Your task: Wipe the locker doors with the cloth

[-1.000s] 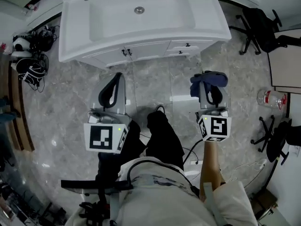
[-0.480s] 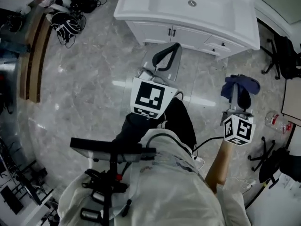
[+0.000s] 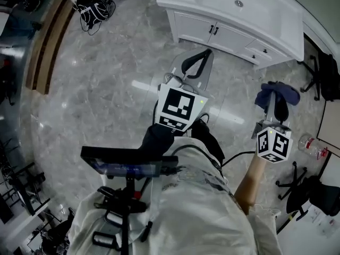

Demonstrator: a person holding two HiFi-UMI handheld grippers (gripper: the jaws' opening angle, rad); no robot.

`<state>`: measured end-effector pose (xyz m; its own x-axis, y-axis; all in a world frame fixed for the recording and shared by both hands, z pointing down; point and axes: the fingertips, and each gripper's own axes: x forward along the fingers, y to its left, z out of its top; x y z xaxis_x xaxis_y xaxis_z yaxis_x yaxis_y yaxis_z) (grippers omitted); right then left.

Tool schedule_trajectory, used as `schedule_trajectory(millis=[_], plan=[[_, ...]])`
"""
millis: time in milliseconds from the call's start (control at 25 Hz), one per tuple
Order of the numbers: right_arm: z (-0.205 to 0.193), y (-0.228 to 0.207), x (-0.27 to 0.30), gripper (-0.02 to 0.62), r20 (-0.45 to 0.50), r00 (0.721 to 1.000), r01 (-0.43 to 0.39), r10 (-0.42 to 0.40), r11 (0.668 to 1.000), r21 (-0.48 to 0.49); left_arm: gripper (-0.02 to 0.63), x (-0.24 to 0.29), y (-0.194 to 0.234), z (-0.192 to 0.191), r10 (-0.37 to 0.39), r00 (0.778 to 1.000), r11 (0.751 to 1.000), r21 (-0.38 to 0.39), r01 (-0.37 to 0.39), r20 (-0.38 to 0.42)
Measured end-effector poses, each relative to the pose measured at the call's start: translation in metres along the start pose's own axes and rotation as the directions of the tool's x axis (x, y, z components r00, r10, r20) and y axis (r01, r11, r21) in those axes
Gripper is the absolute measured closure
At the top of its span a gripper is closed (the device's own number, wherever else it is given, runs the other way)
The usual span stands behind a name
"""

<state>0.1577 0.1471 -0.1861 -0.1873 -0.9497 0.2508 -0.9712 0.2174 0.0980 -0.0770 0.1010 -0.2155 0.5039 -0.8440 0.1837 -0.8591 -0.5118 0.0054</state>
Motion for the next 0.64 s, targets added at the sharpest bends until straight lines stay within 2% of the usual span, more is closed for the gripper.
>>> schedule_trajectory(millis=[360,640], plan=[[0.013,-0.017,-0.020,0.505,0.034,0.999,-0.007,0.008,1.000,-0.012,0.604,-0.010,-0.030,0.020,0.012,0.999,1.000,0.014,-0.012,0.036],[0.009,-0.027,-0.021,0.505,0.039,0.999,-0.023,0.023,1.000,-0.011,0.604,-0.006,-0.045,0.018,0.016,0.999,1.000,-0.009,-0.016,0.031]])
